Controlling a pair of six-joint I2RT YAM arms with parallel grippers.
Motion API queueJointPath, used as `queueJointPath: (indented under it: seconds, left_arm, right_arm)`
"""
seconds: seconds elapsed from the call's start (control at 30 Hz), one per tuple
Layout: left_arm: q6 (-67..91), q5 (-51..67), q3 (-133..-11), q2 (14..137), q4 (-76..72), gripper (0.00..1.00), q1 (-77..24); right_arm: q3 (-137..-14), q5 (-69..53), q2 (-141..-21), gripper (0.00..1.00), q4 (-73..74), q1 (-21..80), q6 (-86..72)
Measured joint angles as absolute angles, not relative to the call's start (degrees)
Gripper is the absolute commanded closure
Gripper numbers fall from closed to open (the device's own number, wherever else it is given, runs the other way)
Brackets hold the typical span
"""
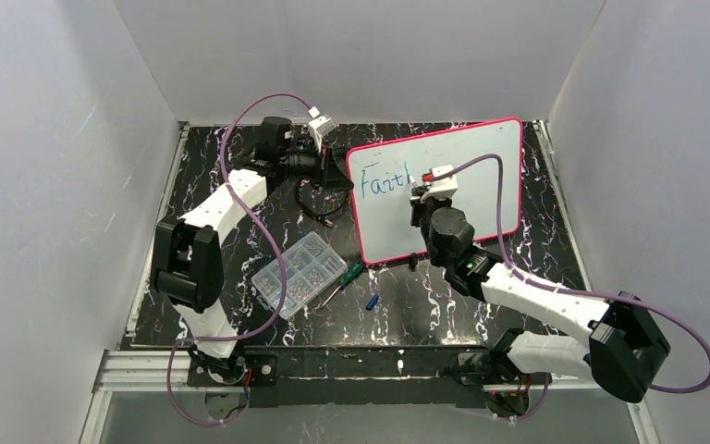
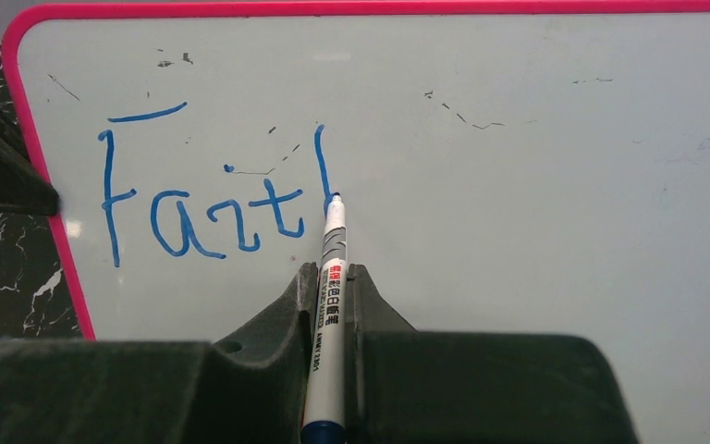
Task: Write a sentence on the whiteboard
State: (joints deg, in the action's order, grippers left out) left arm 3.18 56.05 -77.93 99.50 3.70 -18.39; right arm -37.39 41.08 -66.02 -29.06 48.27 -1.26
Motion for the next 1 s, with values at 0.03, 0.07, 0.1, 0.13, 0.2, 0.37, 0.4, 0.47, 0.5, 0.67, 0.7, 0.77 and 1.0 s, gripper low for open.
queueJointPath:
  seconds: [0.03, 0.07, 0.1, 0.13, 0.2, 0.37, 0.4, 0.47, 0.5, 0.67, 0.7, 0.77, 1.0]
  left_arm:
    - [3.18, 56.12, -77.93, 99.50, 3.70, 1.00, -18.39]
    - [3.18, 56.14, -77.93, 99.50, 3.70, 1.00, -18.39]
    - [3.18, 56.16, -77.93, 99.50, 3.70, 1.00, -18.39]
    - [3.18, 56.16, -77.93, 99.50, 3.70, 1.00, -18.39]
    - [3.18, 56.18, -77.93, 99.50, 3.70, 1.00, -18.39]
    - [3.18, 56.23, -77.93, 99.50, 3.73, 1.00, -18.39]
    - [3.18, 56.25, -77.93, 99.50, 3.73, 1.00, -18.39]
    - [3.18, 56.27, -77.93, 99.50, 3.73, 1.00, -18.39]
    - [3.18, 56.29, -77.93, 99.50, 3.73, 1.00, -18.39]
    - [3.18, 56.36, -77.93, 99.48, 3.75, 1.00, -18.39]
    - [3.18, 56.34, -77.93, 99.46, 3.79, 1.00, -18.39]
    - [3.16, 56.34, -77.93, 99.42, 3.90, 1.00, -18.39]
    - [3.16, 56.36, -77.93, 99.42, 3.92, 1.00, -18.39]
  right_arm:
    - [-37.39, 41.30, -66.02, 0.99, -29.10, 48.27, -1.21]
    - [-37.39, 41.60, -66.02, 0.99, -29.15, 48.27, -1.19]
    - [-37.39, 41.91, -66.02, 0.99, -29.19, 48.27, -1.17]
    - [-37.39, 42.09, -66.02, 0.99, -29.19, 48.27, -1.13]
    - [-37.39, 42.54, -66.02, 0.99, -29.19, 48.27, -1.08]
    - [-37.39, 43.59, -66.00, 0.99, -29.17, 48.23, -1.06]
    - [-37.39, 43.70, -66.00, 0.99, -29.15, 48.23, -1.06]
    - [-37.36, 43.83, -65.95, 0.99, -29.08, 48.23, -1.06]
    - [-37.34, 43.83, -65.93, 0.99, -28.95, 48.23, -1.06]
    - [-36.82, 43.79, -65.21, 0.99, -27.88, 48.23, -1.34]
    - [-36.69, 43.79, -65.08, 0.99, -27.57, 48.23, -1.39]
    - [-36.34, 43.75, -64.64, 0.99, -26.74, 48.23, -1.76]
    - [-33.50, 43.31, -62.15, 0.99, -24.67, 48.23, -4.08]
